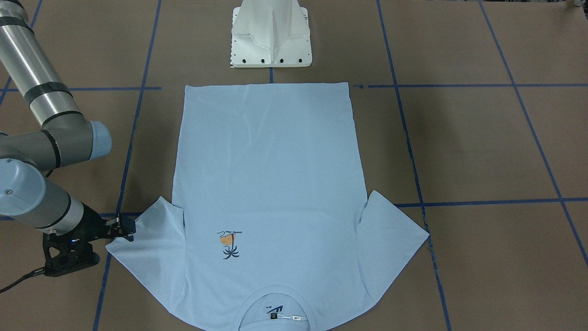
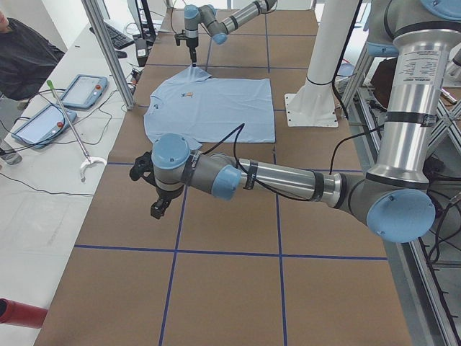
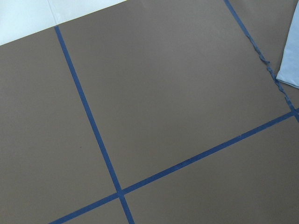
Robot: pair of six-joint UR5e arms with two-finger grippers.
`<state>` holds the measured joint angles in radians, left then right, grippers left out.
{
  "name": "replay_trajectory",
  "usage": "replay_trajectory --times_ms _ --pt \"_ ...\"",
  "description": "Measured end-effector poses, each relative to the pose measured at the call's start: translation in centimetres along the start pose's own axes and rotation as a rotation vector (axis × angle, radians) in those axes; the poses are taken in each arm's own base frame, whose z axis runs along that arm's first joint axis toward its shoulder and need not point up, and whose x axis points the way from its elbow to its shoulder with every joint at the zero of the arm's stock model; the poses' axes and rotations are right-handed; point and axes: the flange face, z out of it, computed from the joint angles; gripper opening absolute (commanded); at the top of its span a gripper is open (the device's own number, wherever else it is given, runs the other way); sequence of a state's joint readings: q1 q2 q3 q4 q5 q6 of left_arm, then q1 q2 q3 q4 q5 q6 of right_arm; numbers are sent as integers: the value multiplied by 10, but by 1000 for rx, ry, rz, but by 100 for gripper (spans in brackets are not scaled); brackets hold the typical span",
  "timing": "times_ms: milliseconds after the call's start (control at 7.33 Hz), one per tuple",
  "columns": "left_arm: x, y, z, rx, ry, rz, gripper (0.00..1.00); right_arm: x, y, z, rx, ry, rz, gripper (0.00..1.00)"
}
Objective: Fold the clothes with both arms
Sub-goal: 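Move the right gripper to the sleeve nearest it and grasp it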
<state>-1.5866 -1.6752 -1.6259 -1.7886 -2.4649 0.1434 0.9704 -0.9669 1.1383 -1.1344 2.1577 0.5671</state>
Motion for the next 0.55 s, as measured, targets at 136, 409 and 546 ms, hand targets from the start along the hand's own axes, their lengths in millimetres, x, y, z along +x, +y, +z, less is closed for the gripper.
replay_trajectory --times_ms 136,409,546 --pt "1 0 0 1 0 1 100 3 1 5 -9 5 6 91" --pt "1 -1 -1 2 0 2 100 10 4 11 -19 14 14 78" --pt "2 -1 -1 2 0 3 100 12 4 13 -22 18 17 66"
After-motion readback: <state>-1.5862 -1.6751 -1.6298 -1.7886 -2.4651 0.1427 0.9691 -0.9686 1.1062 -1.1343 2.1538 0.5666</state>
